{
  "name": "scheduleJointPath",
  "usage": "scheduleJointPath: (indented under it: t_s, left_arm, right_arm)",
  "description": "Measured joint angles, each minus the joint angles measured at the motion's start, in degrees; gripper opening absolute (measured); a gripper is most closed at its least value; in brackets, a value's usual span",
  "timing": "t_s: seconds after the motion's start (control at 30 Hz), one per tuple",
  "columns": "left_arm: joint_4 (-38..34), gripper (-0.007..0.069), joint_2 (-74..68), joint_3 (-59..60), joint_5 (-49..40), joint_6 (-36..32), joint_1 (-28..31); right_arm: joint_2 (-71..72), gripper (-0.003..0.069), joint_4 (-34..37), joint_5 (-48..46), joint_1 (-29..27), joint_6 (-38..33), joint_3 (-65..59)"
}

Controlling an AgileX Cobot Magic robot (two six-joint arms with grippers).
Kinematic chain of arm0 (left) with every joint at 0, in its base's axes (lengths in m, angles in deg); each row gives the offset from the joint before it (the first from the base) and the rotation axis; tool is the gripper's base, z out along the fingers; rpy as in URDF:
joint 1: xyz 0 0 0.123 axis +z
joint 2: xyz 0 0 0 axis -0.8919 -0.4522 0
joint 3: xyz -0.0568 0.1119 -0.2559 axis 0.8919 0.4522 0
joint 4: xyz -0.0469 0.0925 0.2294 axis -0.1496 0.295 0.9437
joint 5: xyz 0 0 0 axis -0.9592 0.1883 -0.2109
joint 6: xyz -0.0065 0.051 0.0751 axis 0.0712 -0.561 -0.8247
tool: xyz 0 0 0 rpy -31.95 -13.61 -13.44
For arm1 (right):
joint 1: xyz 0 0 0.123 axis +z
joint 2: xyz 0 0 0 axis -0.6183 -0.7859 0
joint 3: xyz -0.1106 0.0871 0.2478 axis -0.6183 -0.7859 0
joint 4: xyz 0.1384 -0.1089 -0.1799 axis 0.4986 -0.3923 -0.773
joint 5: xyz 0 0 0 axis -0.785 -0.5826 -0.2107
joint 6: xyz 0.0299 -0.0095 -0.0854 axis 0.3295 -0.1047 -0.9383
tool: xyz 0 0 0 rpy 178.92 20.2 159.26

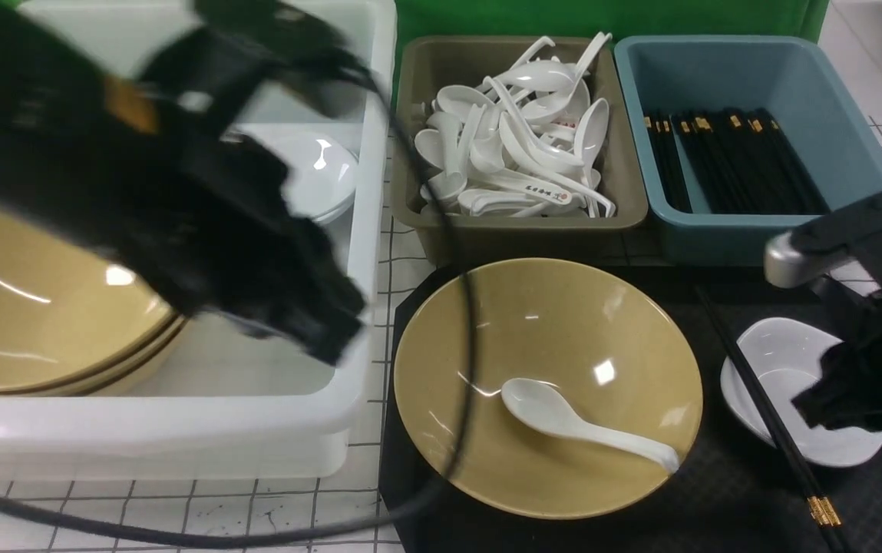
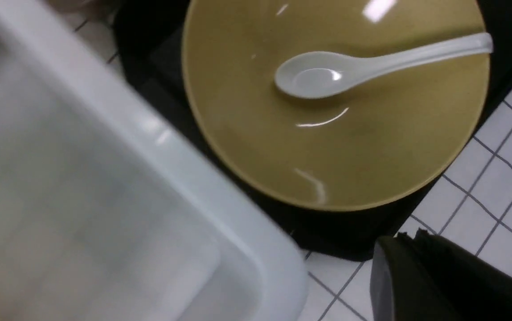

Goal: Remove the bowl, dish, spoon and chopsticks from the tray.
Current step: Use the right arm to grab the chopsticks

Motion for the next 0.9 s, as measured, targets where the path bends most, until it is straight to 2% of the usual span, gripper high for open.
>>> scheduleJointPath:
  t_s: [0.07, 0.23, 0.73, 0.8, 0.9]
  left_arm:
    - [1.27, -0.0013, -3.34, -1.86, 0.7, 0.0, -3.47]
    - [3.19, -0.0013, -9.5, -4.19, 1.77, 0.0, -9.02]
    - [6.62, -0.0013, -13.67, -4.41, 3.51, 0.0, -10.09]
    - [6.91, -0.0013, -13.67, -4.41, 3.63, 0.0, -10.09]
    - [7.18, -0.0013, -13.67, -4.41, 3.67, 0.0, -10.09]
  right_arm:
    - [-3.21, 0.0398, 0.09, 1.31, 0.0, 0.76, 1.8]
    - [-8.47, 0.047, 0.12, 4.04, 0.0, 1.3, 4.56]
    - [-17.41, 0.0465, 0.17, 8.9, -0.07, 1.65, 5.39]
    - [-17.53, 0.0456, 0.17, 8.9, -0.25, 1.65, 5.39]
    - [-17.53, 0.04, 0.17, 8.94, -0.63, 1.65, 5.39]
